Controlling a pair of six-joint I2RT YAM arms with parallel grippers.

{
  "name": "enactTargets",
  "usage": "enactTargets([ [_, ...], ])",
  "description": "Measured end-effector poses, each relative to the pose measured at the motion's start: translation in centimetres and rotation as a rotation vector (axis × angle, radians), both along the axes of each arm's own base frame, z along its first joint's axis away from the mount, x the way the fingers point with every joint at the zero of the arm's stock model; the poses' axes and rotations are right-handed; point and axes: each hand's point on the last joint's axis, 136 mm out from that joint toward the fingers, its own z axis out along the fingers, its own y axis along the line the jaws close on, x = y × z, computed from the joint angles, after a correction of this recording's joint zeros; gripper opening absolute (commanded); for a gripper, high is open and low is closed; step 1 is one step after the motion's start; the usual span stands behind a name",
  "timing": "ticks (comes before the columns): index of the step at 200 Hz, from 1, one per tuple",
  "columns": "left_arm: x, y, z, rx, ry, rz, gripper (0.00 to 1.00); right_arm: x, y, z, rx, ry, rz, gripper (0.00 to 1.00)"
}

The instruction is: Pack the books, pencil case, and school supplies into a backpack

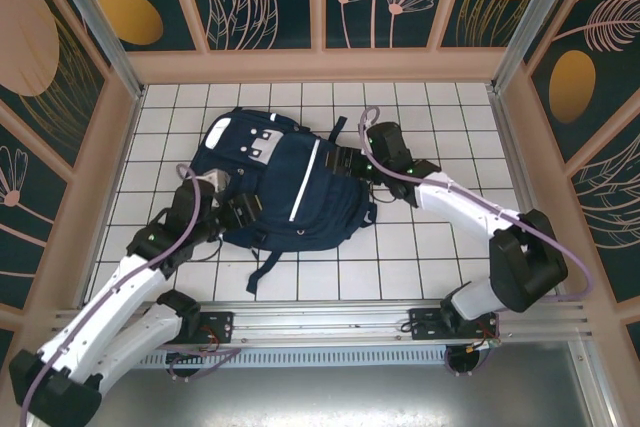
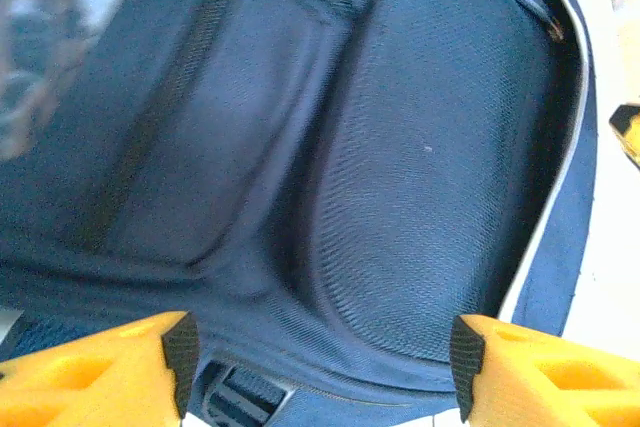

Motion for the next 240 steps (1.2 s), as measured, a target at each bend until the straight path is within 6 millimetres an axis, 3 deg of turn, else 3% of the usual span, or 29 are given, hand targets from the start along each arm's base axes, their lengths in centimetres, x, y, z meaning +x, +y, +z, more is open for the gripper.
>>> enactTargets([
  [23,-1.5,1.2,-1.4,-0.066,0.029,0.086,0.65,2.0,0.2,-0.1,-0.013,0.012,-0.009,0.80],
  [41,-2.9,1.9,-4.6,-0.071,0.127,0.136,0.66,3.3,1.5,-0.7,-0.008,0.031,0.013,0.80],
  [59,-4.2,2.7,-8.0,-0.036,0.237,0.173,0.66,3.2,2.0,-2.2,-0.010,0.071,0.028,0.79],
  [84,-4.2,3.2,-9.9,-0.007,0.297,0.207,0.65,2.9,2.3,-2.7,0.005,0.095,0.043,0.78],
  [118,-1.5,4.2,-11.6,0.060,0.350,0.235,0.64,2.4,2.5,-3.3,0.032,0.103,0.058,0.77],
  [156,1.5,3.5,-12.1,0.129,0.389,0.181,0.65,1.7,2.0,-3.6,0.042,0.106,0.052,0.77],
  [197,6.4,2.8,-10.7,0.190,0.344,0.154,0.65,1.9,0.4,-3.7,0.047,0.089,-0.003,0.77],
  [240,11.9,1.4,-7.9,0.204,0.192,0.108,0.67,2.2,-1.9,-3.6,0.064,0.094,-0.079,0.76],
])
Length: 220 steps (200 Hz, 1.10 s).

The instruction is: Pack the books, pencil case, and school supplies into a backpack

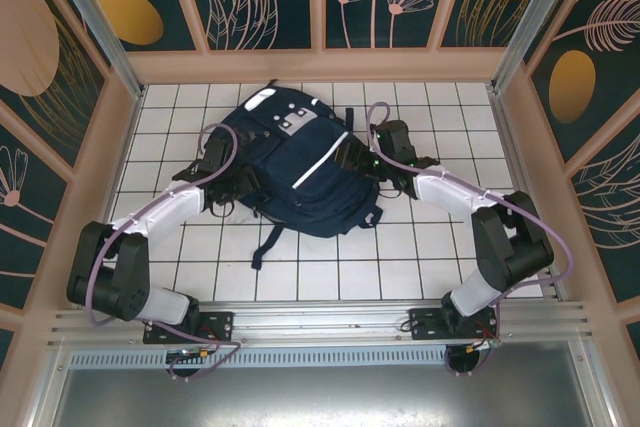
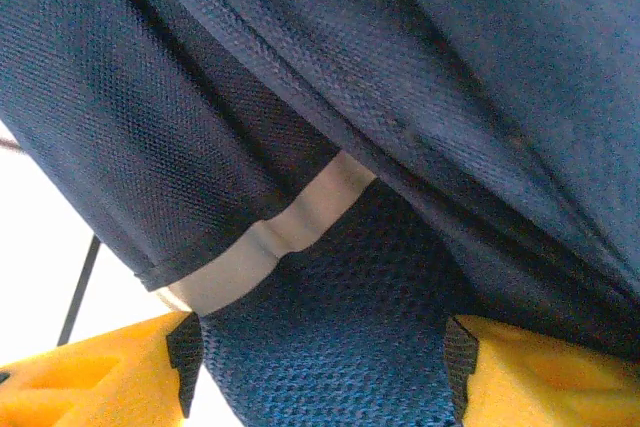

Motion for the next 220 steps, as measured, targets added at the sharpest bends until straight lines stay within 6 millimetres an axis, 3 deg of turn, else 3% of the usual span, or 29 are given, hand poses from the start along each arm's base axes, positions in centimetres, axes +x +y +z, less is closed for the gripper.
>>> enactTargets([
  [25,0.0,-1.0,1.0,-0.056,-0.111,-0.063,0.66,-0.3,-0.6,1.6,-0.008,-0.041,-0.015,0.76],
  [50,-2.7,-1.5,1.5,-0.124,-0.221,-0.131,0.60,-0.8,-1.0,3.5,-0.003,-0.093,-0.009,0.76],
  [72,-4.8,-1.7,1.3,-0.144,-0.285,-0.182,0.54,-1.2,-1.3,3.8,-0.004,-0.105,-0.003,0.75],
  [118,-6.2,-2.3,-0.9,-0.105,-0.274,-0.230,0.54,-1.6,-1.4,3.0,-0.019,-0.092,0.009,0.75],
  [178,-6.6,-1.4,-4.9,-0.022,-0.165,-0.200,0.51,-1.7,-1.4,3.0,-0.012,-0.090,0.013,0.75],
  [220,-6.5,-1.5,-5.9,0.003,-0.144,-0.197,0.49,-2.3,-1.3,2.6,-0.003,-0.074,0.030,0.75],
])
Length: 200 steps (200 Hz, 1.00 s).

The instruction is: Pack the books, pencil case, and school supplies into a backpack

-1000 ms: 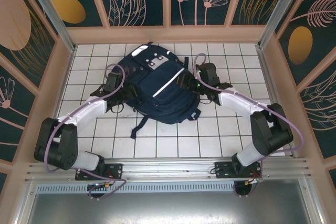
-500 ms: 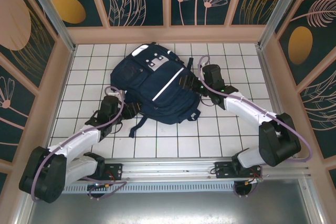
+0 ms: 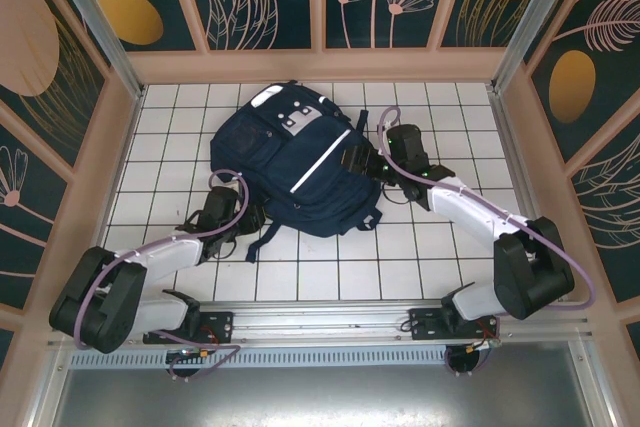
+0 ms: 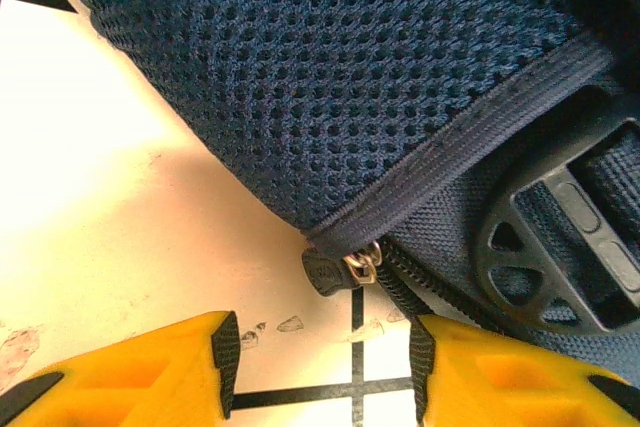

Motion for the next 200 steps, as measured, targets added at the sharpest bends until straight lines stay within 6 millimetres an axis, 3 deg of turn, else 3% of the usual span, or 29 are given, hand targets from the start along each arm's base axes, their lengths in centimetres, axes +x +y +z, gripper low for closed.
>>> enactTargets([
  [62,1.1,-0.4,-1.2,0.048,0.004,0.010,0.37,-0.8,0.1,-1.1,0.006,0.027,0.017,0.75],
  [136,2.0,-1.0,-1.2,0.076,-0.018,-0.021,0.01,-1.5,0.0,-1.4,0.013,0.034,0.030,0.74],
  [161,1.8,-1.2,-0.8,0.057,-0.028,-0.032,0.00,-1.9,-0.3,-1.0,0.021,0.032,0.022,0.75],
  [200,1.6,-1.3,2.3,0.019,-0.093,-0.035,0.00,-2.9,-0.5,-1.2,0.028,0.082,0.000,0.80],
])
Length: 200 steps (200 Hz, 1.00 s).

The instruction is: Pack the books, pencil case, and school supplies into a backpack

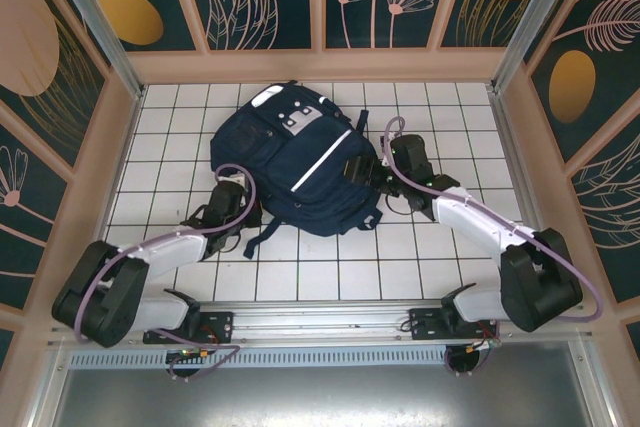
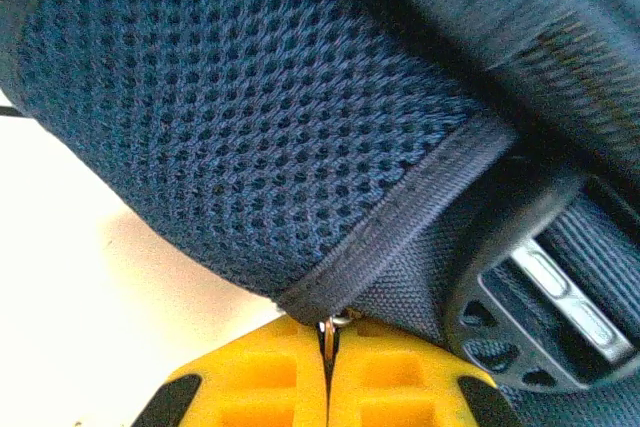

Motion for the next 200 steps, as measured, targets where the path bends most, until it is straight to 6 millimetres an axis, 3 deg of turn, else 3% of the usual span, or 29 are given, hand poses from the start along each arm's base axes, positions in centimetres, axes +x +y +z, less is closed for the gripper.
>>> enactTargets([
  [42,-0.4,-0.1,0.9,-0.015,-0.010,-0.011,0.00,-2.1,-0.9,-0.7,0.005,0.071,-0.070,0.84],
  [96,-0.6,-0.2,0.8,-0.016,0.001,-0.017,0.00,-7.0,-1.9,-6.2,0.153,0.278,-0.142,0.78],
  [119,-0.6,-0.2,0.8,-0.019,0.002,-0.020,0.00,-7.8,-1.7,-7.2,0.224,0.320,-0.168,0.73],
  [155,-0.8,-0.5,0.7,-0.033,0.010,-0.035,0.00,-6.3,-0.2,-5.8,0.333,0.291,-0.180,0.54],
  [200,-1.5,-0.8,0.5,-0.068,0.028,-0.039,0.00,-5.6,0.7,-6.2,0.385,0.297,-0.204,0.22],
])
